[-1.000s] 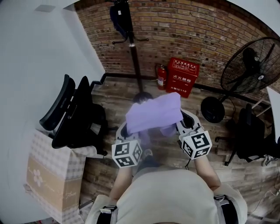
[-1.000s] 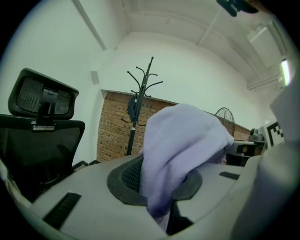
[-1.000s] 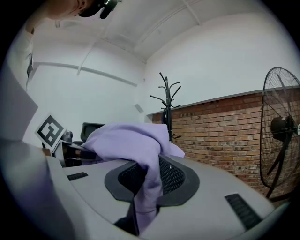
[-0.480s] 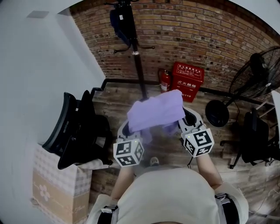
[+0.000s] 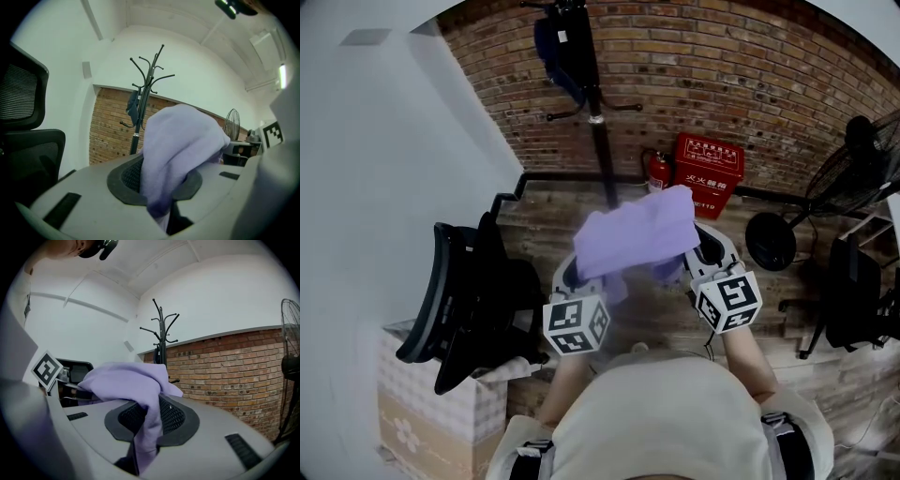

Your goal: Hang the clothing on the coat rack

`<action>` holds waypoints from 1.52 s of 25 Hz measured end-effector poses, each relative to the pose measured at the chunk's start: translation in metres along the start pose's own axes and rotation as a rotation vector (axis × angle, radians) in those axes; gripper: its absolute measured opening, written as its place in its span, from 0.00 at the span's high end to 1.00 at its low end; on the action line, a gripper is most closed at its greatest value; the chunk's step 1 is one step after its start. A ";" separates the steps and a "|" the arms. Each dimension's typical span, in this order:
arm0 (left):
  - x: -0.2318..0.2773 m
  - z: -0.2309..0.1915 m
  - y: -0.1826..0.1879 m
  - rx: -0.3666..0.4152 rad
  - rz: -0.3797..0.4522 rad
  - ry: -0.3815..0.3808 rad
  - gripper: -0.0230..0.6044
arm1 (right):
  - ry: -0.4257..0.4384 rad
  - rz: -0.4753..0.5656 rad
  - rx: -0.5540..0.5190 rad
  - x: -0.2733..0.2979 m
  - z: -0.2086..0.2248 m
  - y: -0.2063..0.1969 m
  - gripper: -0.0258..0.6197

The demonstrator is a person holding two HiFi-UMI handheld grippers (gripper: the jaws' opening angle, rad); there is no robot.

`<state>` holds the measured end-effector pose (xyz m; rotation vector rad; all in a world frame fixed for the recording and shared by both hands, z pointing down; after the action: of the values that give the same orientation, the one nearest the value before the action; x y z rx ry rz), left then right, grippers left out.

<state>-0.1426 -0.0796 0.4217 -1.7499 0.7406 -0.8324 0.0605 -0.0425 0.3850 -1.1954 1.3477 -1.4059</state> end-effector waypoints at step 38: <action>0.214 -0.013 0.087 0.044 0.089 0.106 0.86 | 0.134 0.110 -0.092 0.206 0.154 0.061 0.87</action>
<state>-0.0388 -0.2825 0.3829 -1.6320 0.8575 -0.8795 0.1669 -0.2800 0.3374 -1.0838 1.5626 -1.3782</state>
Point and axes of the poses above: the fingertips, and each gripper's own axes: x forward along the fingers, z to its right, y out of its top, the point moved 3 cm from there along -x, backward along the fingers, and after that the axes turned 3 degrees about -y, right-handed, at the moved point
